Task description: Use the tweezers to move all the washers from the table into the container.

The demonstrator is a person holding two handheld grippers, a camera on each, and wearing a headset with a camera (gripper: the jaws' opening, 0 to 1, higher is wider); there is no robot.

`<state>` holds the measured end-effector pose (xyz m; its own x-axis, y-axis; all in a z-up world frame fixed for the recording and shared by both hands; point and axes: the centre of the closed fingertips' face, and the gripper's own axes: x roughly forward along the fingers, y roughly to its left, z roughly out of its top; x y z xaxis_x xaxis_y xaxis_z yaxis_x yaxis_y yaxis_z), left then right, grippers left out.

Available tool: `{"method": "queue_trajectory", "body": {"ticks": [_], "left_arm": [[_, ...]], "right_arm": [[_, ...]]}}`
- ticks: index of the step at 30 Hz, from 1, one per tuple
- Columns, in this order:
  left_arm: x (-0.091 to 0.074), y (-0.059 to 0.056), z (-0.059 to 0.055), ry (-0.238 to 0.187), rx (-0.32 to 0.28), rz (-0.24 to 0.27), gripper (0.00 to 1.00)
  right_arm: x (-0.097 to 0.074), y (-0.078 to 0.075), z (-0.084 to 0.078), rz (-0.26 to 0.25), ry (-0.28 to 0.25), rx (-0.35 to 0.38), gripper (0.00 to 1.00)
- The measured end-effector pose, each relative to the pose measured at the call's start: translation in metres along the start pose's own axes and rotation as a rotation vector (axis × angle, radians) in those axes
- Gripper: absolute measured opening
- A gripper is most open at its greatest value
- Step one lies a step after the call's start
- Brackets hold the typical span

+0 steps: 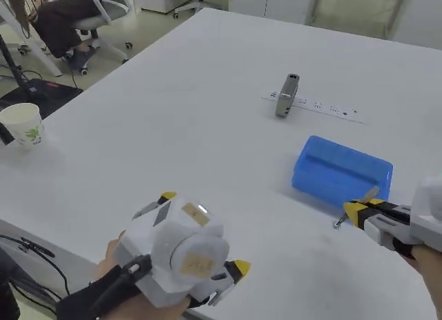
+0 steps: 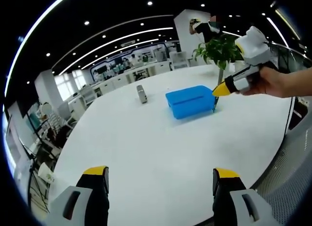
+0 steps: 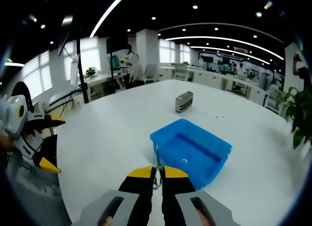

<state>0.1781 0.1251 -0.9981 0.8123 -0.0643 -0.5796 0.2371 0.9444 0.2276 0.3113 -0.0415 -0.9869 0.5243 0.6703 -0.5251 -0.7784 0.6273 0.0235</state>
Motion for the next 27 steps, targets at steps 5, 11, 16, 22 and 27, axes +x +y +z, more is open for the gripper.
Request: {"method": "queue_trajectory", "body": {"ticks": [5,11,16,22,27], "left_arm": [[0.001,0.000,-0.001,0.007,0.003,0.002,0.90],[0.000,-0.002,0.000,0.004,0.004,-0.007,0.90],[0.000,-0.005,0.003,-0.008,0.015,-0.016,0.89],[-0.001,-0.005,0.005,-0.018,-0.004,-0.028,0.88],[-0.001,-0.005,0.005,-0.024,-0.011,-0.027,0.85]], "right_arm": [[0.001,-0.010,0.019,-0.008,-0.030,-0.013,0.01],[0.003,-0.028,0.037,-0.041,-0.062,-0.015,0.01],[0.008,-0.045,0.044,-0.084,-0.074,-0.003,0.01],[0.010,-0.060,0.040,-0.140,-0.064,0.023,0.02],[0.016,-0.069,0.033,-0.171,-0.047,0.050,0.02]]}}
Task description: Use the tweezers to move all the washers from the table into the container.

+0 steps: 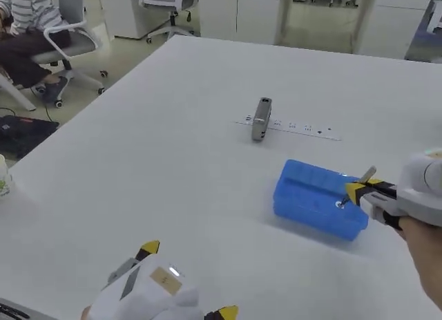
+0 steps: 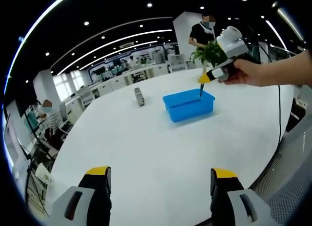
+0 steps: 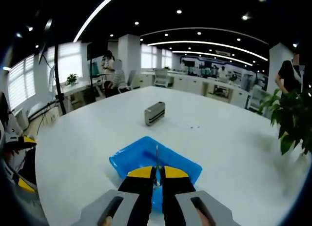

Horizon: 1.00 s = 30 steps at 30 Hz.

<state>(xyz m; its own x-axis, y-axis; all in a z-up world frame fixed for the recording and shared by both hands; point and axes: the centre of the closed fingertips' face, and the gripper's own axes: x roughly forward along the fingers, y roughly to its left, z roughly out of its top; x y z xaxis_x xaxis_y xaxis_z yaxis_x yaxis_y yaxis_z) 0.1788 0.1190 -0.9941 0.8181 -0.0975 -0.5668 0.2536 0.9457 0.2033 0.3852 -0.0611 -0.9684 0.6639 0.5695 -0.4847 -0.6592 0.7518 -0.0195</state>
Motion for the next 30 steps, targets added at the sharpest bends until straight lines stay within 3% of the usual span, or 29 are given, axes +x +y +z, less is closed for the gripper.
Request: {"method": "queue_trajectory", "body": {"ticks": [5,14,26,28,30], "left_arm": [[-0.001,0.002,0.002,-0.016,0.004,0.013,0.87],[-0.002,0.005,0.005,-0.054,-0.037,0.021,0.87],[-0.001,0.003,0.004,-0.043,-0.025,0.011,0.86],[-0.002,0.005,0.006,-0.053,-0.017,0.025,0.89],[-0.002,0.004,0.008,-0.063,-0.038,0.007,0.89]], "right_arm": [[0.007,0.001,-0.009,-0.010,0.023,-0.014,0.02],[0.015,-0.003,-0.042,-0.002,0.111,-0.068,0.02],[0.017,-0.009,-0.049,-0.021,0.104,-0.035,0.02],[0.018,-0.008,-0.049,-0.015,0.107,-0.036,0.03],[0.018,-0.008,-0.048,-0.013,0.114,-0.034,0.03]]}}
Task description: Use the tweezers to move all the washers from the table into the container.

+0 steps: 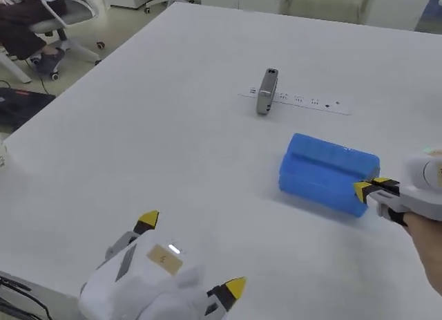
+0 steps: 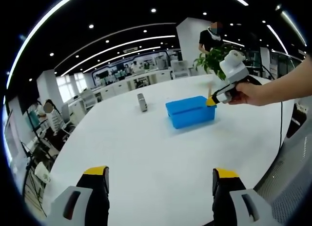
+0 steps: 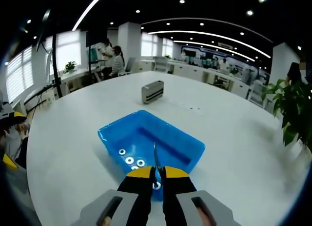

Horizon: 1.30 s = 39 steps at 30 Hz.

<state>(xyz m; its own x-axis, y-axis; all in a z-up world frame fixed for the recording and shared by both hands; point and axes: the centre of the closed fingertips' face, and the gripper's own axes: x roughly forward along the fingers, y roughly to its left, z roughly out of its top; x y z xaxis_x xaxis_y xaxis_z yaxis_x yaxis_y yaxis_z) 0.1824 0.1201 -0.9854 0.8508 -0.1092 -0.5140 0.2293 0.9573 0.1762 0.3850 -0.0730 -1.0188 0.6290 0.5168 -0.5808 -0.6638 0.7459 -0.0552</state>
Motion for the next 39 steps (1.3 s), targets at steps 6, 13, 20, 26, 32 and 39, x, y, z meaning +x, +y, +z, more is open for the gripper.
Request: {"method": "queue_trajectory", "body": {"ticks": [6,13,20,26,32,39], "left_arm": [[-0.004,-0.011,0.009,-0.002,-0.067,-0.105,0.83],[-0.009,-0.026,0.066,-0.080,0.001,-0.268,0.68],[-0.020,-0.055,0.128,-0.166,0.046,-0.465,0.59],[-0.033,-0.084,0.168,-0.216,0.039,-0.677,0.55],[-0.043,-0.112,0.178,-0.206,0.117,-0.889,0.40],[-0.056,-0.141,0.169,-0.172,0.131,-1.102,0.22]], "right_arm": [[-0.017,0.003,0.020,0.024,-0.059,0.014,0.03],[-0.058,0.032,0.050,0.148,-0.164,0.026,0.02],[-0.103,0.086,0.058,0.357,-0.169,-0.046,0.03],[-0.132,0.116,0.054,0.462,-0.152,-0.111,0.03],[-0.151,0.150,0.034,0.627,-0.075,-0.208,0.03],[-0.166,0.175,0.028,0.737,-0.048,-0.236,0.03]]}}
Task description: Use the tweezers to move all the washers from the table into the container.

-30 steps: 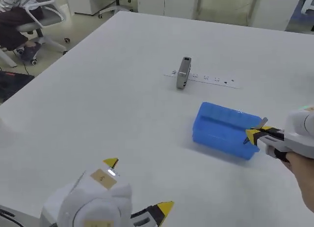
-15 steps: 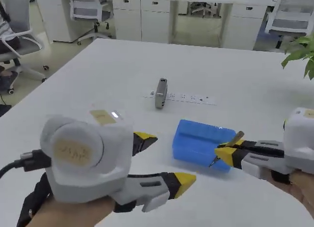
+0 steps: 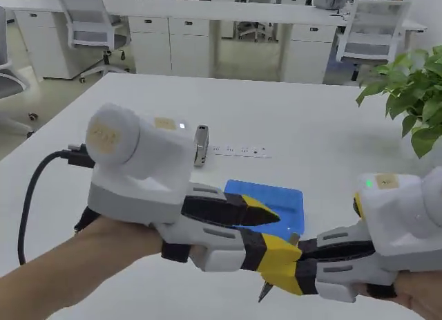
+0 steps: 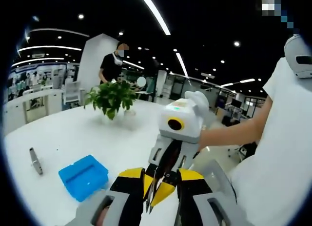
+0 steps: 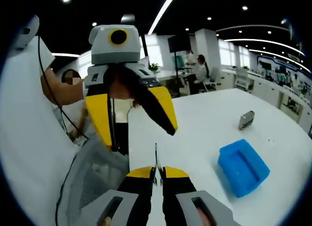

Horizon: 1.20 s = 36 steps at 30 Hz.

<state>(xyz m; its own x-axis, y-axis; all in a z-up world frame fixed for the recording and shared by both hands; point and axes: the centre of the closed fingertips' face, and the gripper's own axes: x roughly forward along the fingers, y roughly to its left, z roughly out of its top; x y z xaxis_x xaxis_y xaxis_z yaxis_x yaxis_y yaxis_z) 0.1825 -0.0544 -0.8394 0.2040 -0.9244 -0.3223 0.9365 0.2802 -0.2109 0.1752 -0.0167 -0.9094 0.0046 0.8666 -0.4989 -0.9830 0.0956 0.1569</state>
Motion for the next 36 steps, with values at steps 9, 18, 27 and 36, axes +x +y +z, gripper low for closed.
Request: {"method": "queue_trajectory", "body": {"ticks": [9,18,27,36], "left_arm": [[0.010,-0.010,-0.009,0.060,0.048,-0.073,0.05],[0.010,-0.008,-0.011,0.085,0.119,-0.083,0.00],[0.000,-0.008,0.000,0.063,0.118,-0.078,0.00],[-0.008,-0.010,0.004,0.069,0.128,-0.076,0.00]], "right_arm": [[-0.003,0.013,0.003,0.044,-0.003,-0.023,0.03],[-0.004,0.016,0.000,0.035,-0.019,-0.009,0.04],[-0.009,0.014,-0.001,0.023,-0.050,0.034,0.11],[-0.008,0.012,-0.012,0.021,-0.035,0.042,0.12]]}}
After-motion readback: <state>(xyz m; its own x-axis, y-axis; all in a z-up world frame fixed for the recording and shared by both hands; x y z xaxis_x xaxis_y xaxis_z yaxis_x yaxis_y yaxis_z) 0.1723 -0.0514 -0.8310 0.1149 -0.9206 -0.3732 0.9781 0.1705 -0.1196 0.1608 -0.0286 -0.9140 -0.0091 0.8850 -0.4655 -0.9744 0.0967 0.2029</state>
